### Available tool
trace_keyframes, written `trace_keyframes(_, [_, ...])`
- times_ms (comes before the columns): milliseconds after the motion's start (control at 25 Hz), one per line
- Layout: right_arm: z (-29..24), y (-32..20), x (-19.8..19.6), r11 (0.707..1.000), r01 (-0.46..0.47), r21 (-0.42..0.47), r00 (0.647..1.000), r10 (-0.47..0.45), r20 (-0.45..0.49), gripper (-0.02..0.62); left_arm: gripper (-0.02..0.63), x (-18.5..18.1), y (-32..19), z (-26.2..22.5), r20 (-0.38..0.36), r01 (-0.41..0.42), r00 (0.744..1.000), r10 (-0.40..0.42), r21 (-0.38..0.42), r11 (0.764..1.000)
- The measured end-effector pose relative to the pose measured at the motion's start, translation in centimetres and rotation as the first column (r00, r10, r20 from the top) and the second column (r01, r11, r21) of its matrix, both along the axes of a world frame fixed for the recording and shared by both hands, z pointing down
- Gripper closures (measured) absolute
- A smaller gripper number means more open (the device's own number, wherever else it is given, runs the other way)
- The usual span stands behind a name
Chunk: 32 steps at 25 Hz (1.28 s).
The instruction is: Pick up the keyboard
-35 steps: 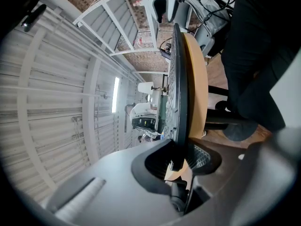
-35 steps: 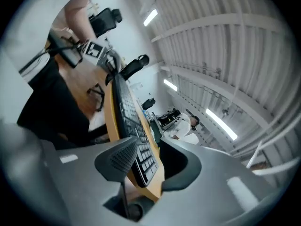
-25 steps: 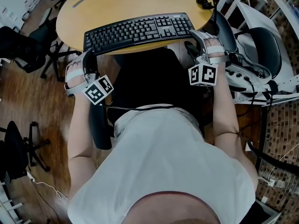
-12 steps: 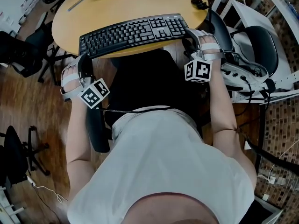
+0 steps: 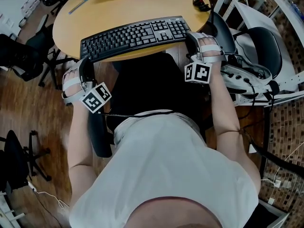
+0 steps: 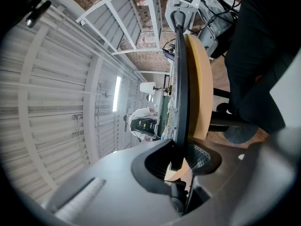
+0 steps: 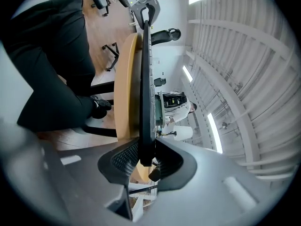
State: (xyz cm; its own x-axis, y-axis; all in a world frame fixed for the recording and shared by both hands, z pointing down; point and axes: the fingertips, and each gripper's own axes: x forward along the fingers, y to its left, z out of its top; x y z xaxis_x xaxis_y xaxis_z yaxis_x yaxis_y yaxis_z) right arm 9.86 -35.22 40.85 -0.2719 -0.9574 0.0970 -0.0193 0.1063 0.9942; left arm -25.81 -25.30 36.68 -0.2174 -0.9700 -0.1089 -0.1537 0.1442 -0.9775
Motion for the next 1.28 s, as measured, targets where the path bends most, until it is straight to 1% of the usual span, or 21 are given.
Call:
trace_keyframes(400, [-0.4, 0.2, 0.2, 0.999, -0.015, 0.036, 1.0, 0.014, 0.026, 0.525, 0.198, 0.2, 0.1, -0.4, 0.021, 0.001, 1.0, -0.001, 0.026, 1.0])
trace_keyframes(920, [-1.6, 0.6, 0.4, 0.997, -0.031, 0.069, 0.999, 0.029, 0.033, 0.523, 0.199, 0.4, 0.4, -1.0, 0.029, -0.01, 1.0, 0.009, 0.048, 0.999])
trace_keyframes(1280, [-4.1, 0.2, 0.6, 0.993, -0.039, 0.107, 0.999, 0.034, 0.041, 0.523, 0.199, 0.5, 0.2, -3.0, 0.023, -0.007, 1.0, 0.005, 0.095, 0.995])
